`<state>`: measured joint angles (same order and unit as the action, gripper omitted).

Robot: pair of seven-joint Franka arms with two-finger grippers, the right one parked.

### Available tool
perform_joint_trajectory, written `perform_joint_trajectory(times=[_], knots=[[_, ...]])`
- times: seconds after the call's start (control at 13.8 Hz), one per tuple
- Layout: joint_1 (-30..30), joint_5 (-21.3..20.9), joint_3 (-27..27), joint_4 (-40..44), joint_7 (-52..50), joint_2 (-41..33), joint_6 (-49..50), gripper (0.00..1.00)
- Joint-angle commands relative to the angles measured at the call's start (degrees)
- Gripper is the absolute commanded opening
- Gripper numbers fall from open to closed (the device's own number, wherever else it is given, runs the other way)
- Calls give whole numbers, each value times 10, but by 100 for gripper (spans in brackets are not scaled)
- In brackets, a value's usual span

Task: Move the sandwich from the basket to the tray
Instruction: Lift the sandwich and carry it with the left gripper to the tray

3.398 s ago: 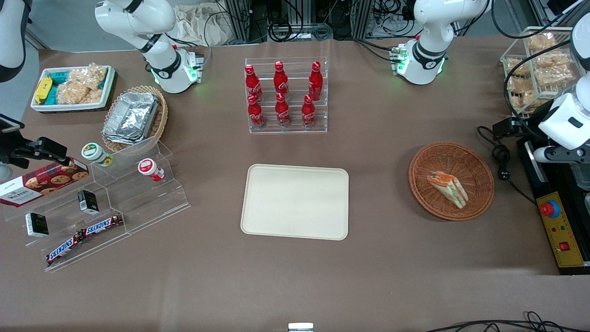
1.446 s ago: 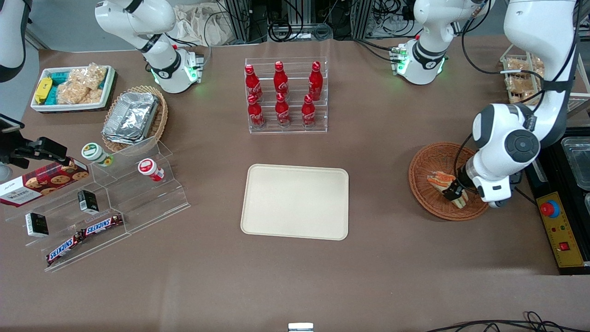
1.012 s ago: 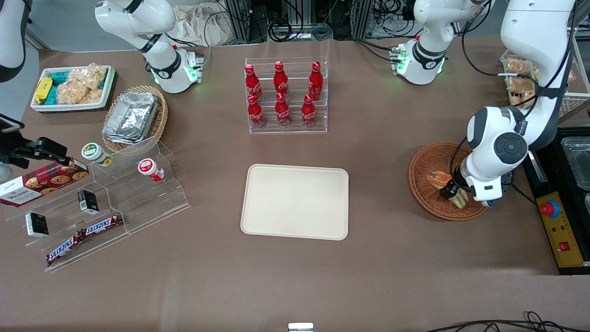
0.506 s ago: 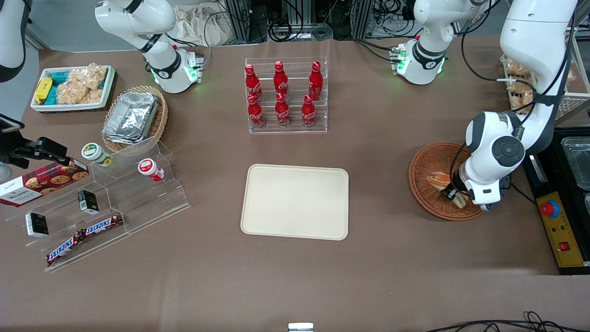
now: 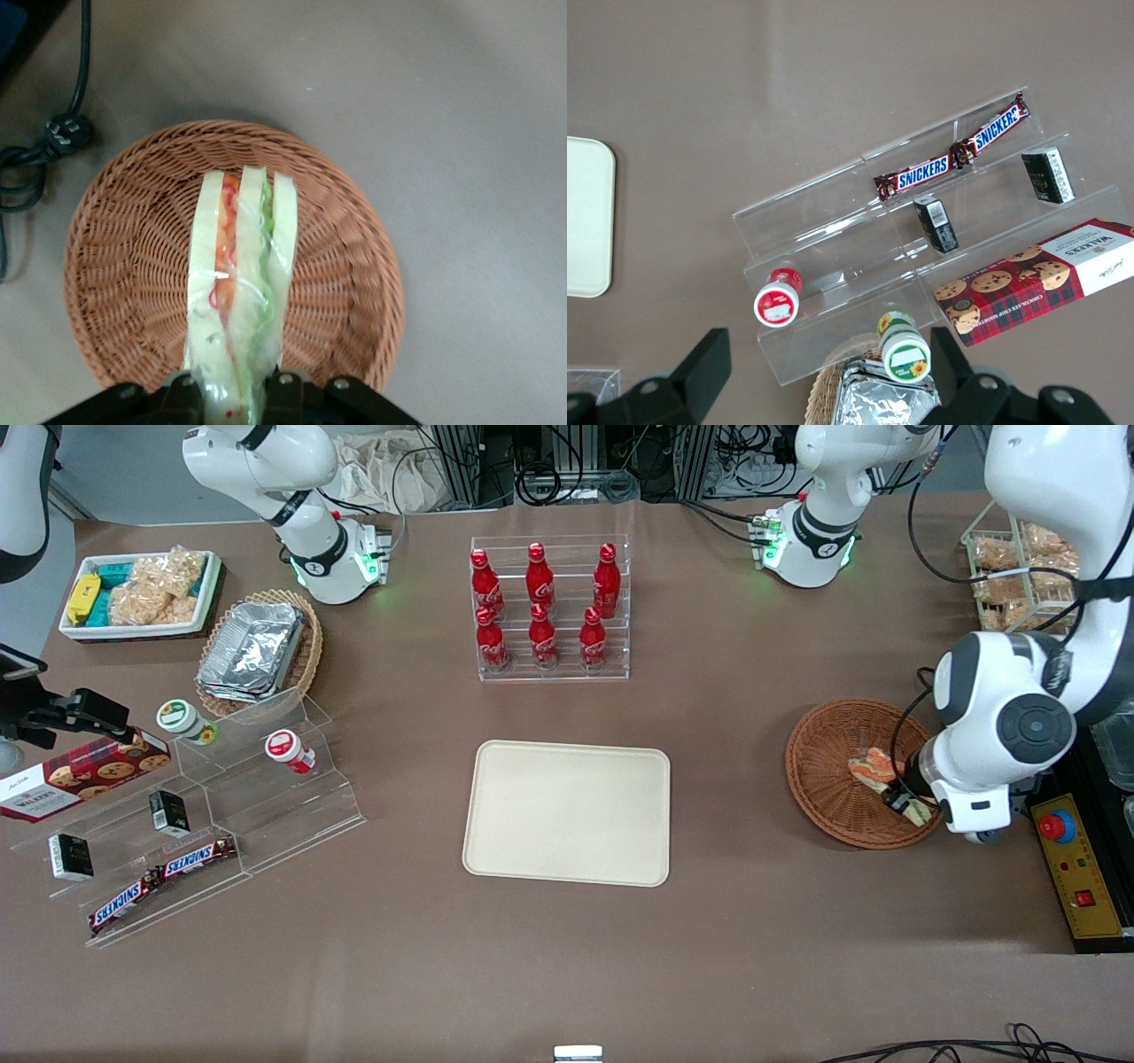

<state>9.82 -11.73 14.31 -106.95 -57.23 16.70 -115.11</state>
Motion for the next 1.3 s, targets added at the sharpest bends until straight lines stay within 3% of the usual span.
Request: perform_joint_trajectory(times=[0.0, 0.14, 0.51, 0.65, 1.08, 1.23], knots=[[-2, 64, 11, 71, 83, -14, 90, 0], [-6, 98, 33, 135, 103, -14, 145, 0], [-15, 91, 155, 221, 176, 42, 142, 0], [-55, 80, 157, 248, 176, 82, 121, 0], [-172, -57, 155, 250, 104, 225, -30, 0], [-181, -99, 155, 250, 70, 254, -56, 0]])
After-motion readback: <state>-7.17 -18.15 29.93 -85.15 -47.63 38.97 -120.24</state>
